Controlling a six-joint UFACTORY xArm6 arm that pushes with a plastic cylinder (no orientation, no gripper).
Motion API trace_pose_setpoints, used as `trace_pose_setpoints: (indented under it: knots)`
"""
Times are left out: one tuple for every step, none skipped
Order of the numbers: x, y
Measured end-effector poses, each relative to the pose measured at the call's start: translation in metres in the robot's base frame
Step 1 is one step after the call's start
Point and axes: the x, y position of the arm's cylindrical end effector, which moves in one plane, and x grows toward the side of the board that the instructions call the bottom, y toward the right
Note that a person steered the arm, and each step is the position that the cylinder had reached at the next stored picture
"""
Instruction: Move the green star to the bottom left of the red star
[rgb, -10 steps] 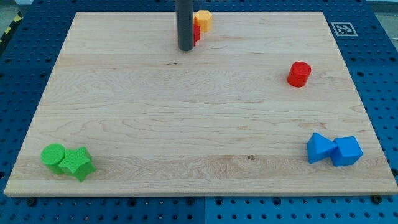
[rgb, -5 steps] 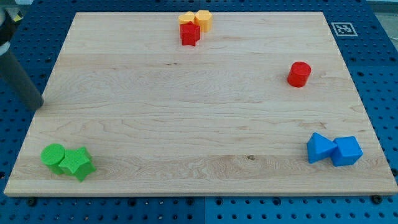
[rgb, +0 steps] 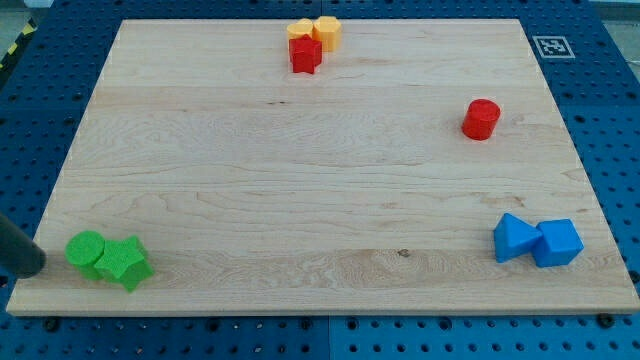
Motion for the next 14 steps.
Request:
trace_pose_setpoints:
  knots:
    - [0.000, 0.024]
    - [0.000, 0.039]
    - [0.000, 0.046]
    - [0.000, 0.051]
    - [0.000, 0.064]
    - [0.006, 0.069]
    - [0.007, 0.069]
    - [0.010, 0.071]
    - [0.016, 0.080]
    - [0.017, 0.080]
    - [0.017, 0.103]
    - [0.017, 0.139]
    - [0.016, 0.169]
    - [0.011, 0.188]
